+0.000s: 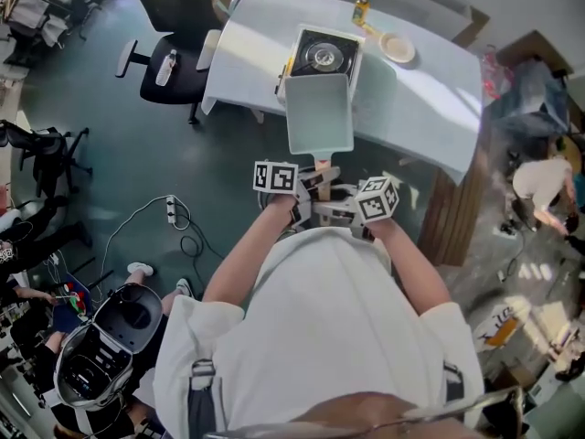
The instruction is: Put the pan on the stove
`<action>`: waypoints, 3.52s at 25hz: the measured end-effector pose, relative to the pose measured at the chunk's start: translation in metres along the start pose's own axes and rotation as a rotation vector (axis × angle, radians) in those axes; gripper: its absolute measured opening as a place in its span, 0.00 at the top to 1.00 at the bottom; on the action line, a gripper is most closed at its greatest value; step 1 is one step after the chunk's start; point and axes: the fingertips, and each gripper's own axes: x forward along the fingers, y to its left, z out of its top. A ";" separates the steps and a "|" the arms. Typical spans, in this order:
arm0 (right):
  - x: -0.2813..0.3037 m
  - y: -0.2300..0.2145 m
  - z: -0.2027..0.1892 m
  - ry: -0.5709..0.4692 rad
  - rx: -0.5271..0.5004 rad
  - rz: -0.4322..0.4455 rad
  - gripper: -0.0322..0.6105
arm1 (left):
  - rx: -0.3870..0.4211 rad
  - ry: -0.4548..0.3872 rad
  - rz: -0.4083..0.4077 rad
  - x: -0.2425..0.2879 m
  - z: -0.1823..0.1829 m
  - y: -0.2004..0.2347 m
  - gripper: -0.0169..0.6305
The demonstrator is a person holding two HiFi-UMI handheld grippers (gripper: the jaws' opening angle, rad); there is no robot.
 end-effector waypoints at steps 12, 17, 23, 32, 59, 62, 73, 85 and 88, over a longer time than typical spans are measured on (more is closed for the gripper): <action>-0.041 -0.042 0.047 0.091 -0.023 0.045 0.67 | -0.022 -0.099 0.017 0.048 0.059 0.010 0.68; -0.051 -0.053 0.064 0.109 -0.034 0.064 0.67 | -0.017 -0.122 0.026 0.061 0.079 0.012 0.68; -0.054 -0.066 0.081 0.116 -0.032 0.066 0.67 | -0.037 -0.135 0.023 0.068 0.099 0.019 0.68; -0.048 -0.096 0.096 0.120 -0.006 0.037 0.67 | -0.041 -0.100 0.011 0.079 0.118 0.043 0.68; -0.030 -0.212 0.140 0.089 0.082 -0.022 0.66 | -0.062 -0.015 0.012 0.119 0.185 0.137 0.67; -0.027 -0.223 0.141 0.083 0.095 -0.027 0.66 | -0.072 -0.010 0.016 0.121 0.188 0.147 0.67; -0.021 -0.245 0.147 0.085 0.114 -0.030 0.66 | -0.083 -0.003 0.021 0.126 0.198 0.169 0.67; -0.023 -0.248 0.160 0.025 0.134 -0.014 0.66 | -0.089 -0.001 0.002 0.127 0.207 0.168 0.65; -0.025 -0.249 0.160 0.009 0.144 -0.013 0.66 | -0.093 -0.003 -0.009 0.128 0.206 0.165 0.60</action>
